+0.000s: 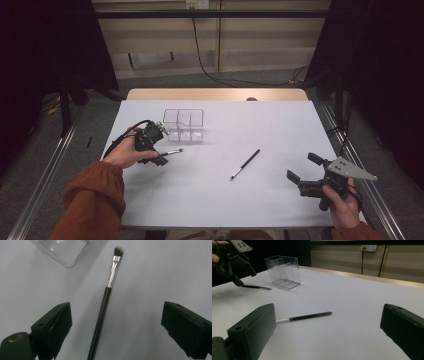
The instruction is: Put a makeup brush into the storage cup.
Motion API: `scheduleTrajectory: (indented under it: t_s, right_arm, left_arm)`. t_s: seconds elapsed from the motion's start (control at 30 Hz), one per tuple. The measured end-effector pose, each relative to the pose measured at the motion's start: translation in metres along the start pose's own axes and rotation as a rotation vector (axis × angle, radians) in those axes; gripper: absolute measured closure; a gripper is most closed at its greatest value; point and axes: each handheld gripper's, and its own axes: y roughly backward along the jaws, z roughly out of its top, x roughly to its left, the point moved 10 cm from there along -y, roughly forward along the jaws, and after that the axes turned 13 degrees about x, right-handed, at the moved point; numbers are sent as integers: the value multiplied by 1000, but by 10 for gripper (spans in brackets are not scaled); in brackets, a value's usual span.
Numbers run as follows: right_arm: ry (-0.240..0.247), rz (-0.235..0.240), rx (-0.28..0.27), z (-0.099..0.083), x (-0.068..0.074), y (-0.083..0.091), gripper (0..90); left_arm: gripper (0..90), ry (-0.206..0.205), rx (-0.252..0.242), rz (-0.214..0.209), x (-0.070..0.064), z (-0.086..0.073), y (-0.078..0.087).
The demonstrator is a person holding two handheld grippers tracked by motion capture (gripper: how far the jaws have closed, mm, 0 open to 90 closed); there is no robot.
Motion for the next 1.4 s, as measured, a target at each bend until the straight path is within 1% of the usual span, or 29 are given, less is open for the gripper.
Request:
scheduleTrajectory:
  t_s: [0.1, 0.13, 0.2, 0.23, 0.33, 0.37, 0.4, 0.43, 0.6, 0.63, 0.67, 0.7, 0.73, 0.77, 0.8, 0.83, 0.87, 0.9, 0.93, 0.97, 1.0, 1.03, 1.1, 1.2, 1.23, 1.27, 1.3, 1.33, 1.4]
  right_arm:
    - [0, 0, 1, 0, 0, 0, 0]
    - [0, 1, 0, 0, 0, 0, 0]
    - [0, 1, 2, 0, 0, 0, 0]
    - [0, 2, 2, 0, 0, 0, 0]
    - [2, 1, -1, 0, 0, 0, 0]
    - [0, 1, -1, 0, 0, 0, 0]
    - [0, 1, -1, 0, 0, 0, 0]
    - [1, 1, 1, 0, 0, 0, 0]
    - [4, 3, 2, 0, 0, 0, 0]
    - [2, 3, 1, 0, 0, 0, 0]
    - [2, 3, 1, 0, 0, 0, 0]
    - [2, 2, 1, 0, 0, 0, 0]
    - [0, 2, 0, 0, 0, 0, 0]
    - [3, 3, 0, 0, 0, 0, 0]
    - [3, 3, 0, 0, 0, 0, 0]
    - [3, 4, 1, 0, 0, 0, 0]
    - [3, 3, 1, 0, 0, 0, 0]
    - [1, 3, -1, 0, 0, 0, 0]
    - [1, 3, -1, 0, 0, 0, 0]
    - [0, 4, -1, 0, 0, 0, 0]
    - [3, 3, 1, 0, 0, 0, 0]
    - [4, 3, 1, 0, 0, 0, 0]
    - [4, 4, 1, 0, 0, 0, 0]
    - [4, 5, 1, 0, 0, 0, 0]
    - [4, 5, 1, 0, 0, 0, 0]
    - [1, 5, 0, 0, 0, 0, 0]
    - [1, 5, 0, 0, 0, 0, 0]
    - [1, 5, -1, 0, 0, 1, 0]
    - [0, 5, -1, 0, 0, 0, 0]
  left_arm:
    - [117, -6, 21, -5, 0, 1, -1]
    - [122, -3, 33, -17, -2, 0, -2]
    - [135, -1, 59, 1, 1, -1, -3]
    - [132, 7, 70, -21, 1, -1, -4]
    - [130, -8, 71, -36, 1, 0, -7]
    - [131, -5, 69, -43, 1, 1, -8]
    - [131, -3, 70, -41, 2, 1, -8]
    - [135, -10, 76, -43, 2, 1, -9]
    - [242, -13, 86, -45, 5, 4, -12]
    - [307, -20, 89, -45, 5, 4, -12]
    - [307, -23, 86, -37, 6, 6, -13]
    - [350, -30, 92, -34, 6, 6, -13]
    - [365, -33, 96, -38, 5, 7, -14]
    - [412, -38, 98, -32, 5, 8, -15]
    - [412, -33, 93, -36, 4, 9, -16]
    - [432, -43, 100, -32, 5, 10, -16]
    - [465, -43, 101, -27, 6, 10, -16]
    - [474, -35, 94, -34, 5, 11, -17]
    - [506, -50, 107, -32, 6, 11, -17]
    - [547, -34, 97, -41, 4, 12, -18]
    - [547, -49, 112, -41, 5, 11, -18]
    - [572, -48, 115, -41, 5, 11, -18]
    - [587, -58, 120, -36, 4, 12, -19]
    - [626, -49, 120, -35, 5, 15, -19]
    - [633, -61, 135, -32, 7, 14, -20]
    - [672, -52, 132, -27, 7, 15, -21]
    - [672, -61, 144, -28, 8, 14, -21]
    - [673, -45, 134, -29, 6, 15, -23]
    - [675, -58, 146, -23, 8, 15, -24]
